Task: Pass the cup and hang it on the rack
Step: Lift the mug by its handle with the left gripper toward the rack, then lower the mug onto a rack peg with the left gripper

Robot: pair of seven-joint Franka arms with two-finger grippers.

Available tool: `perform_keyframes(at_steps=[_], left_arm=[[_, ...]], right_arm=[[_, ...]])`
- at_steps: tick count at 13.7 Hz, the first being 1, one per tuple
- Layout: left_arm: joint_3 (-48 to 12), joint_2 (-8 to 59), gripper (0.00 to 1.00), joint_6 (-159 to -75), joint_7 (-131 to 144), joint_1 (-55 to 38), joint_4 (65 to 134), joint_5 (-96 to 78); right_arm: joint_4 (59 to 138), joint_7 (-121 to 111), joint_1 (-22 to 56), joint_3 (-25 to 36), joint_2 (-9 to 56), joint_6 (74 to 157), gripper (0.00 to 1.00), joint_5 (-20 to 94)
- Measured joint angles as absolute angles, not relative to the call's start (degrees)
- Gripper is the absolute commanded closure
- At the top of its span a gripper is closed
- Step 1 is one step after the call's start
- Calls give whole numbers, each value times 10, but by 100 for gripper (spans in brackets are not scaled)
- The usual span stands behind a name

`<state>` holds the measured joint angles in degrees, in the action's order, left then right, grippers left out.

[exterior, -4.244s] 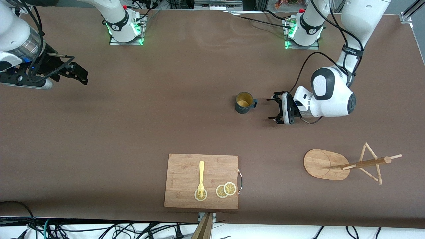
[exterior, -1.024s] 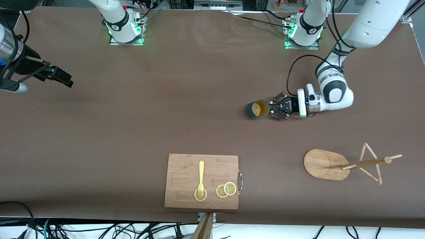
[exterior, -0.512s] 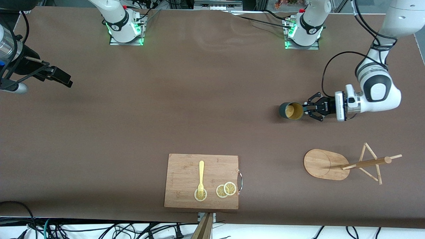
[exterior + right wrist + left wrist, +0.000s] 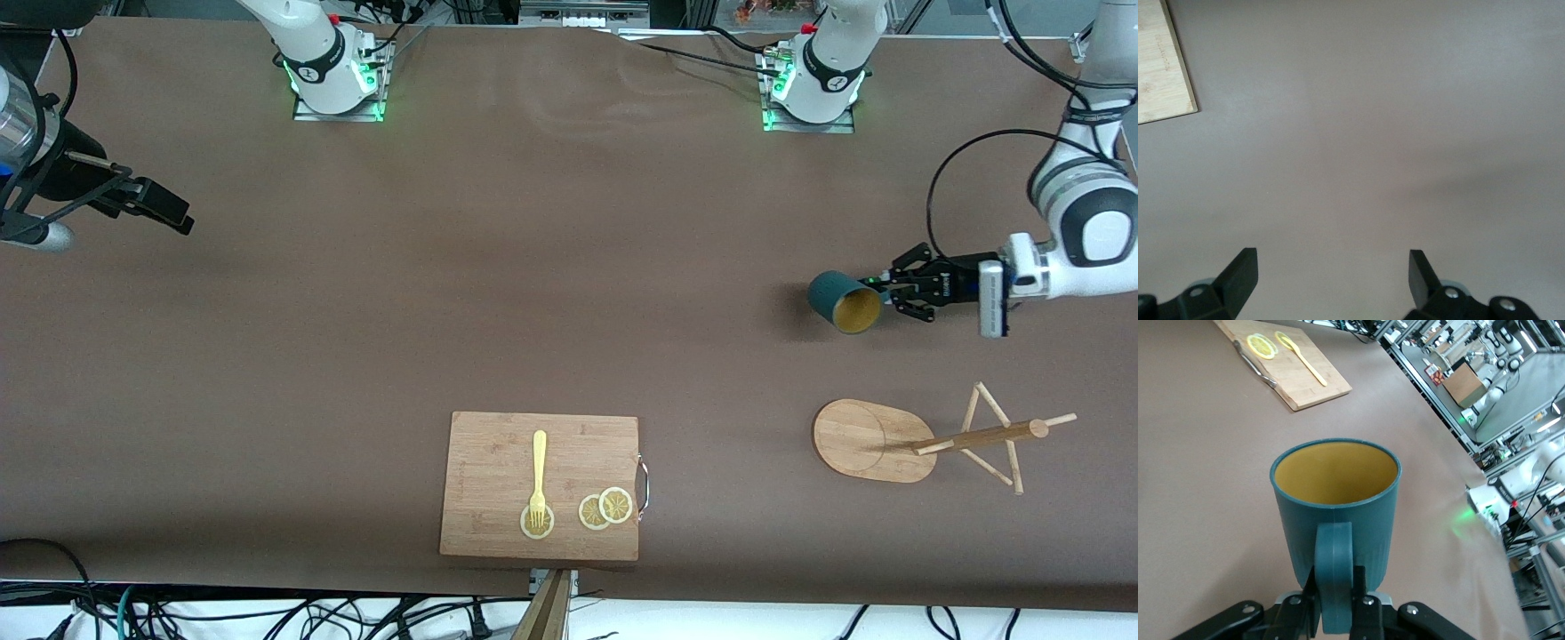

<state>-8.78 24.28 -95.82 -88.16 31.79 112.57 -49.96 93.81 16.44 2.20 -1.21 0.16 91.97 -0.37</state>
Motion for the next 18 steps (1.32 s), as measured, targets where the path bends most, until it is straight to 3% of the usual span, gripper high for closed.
perform_keyframes(at_steps=[6, 14, 18], left_arm=[[-86, 241, 100, -869, -580, 340, 1032, -494], [-90, 246, 100, -859, -244, 354, 947, -496], [-92, 283, 100, -859, -125, 350, 890, -500]], right_arm=[[938, 164, 22, -12, 2, 920, 0, -4], [938, 164, 22, -12, 2, 920, 0, -4], [938, 165, 22, -12, 2, 920, 0, -4]])
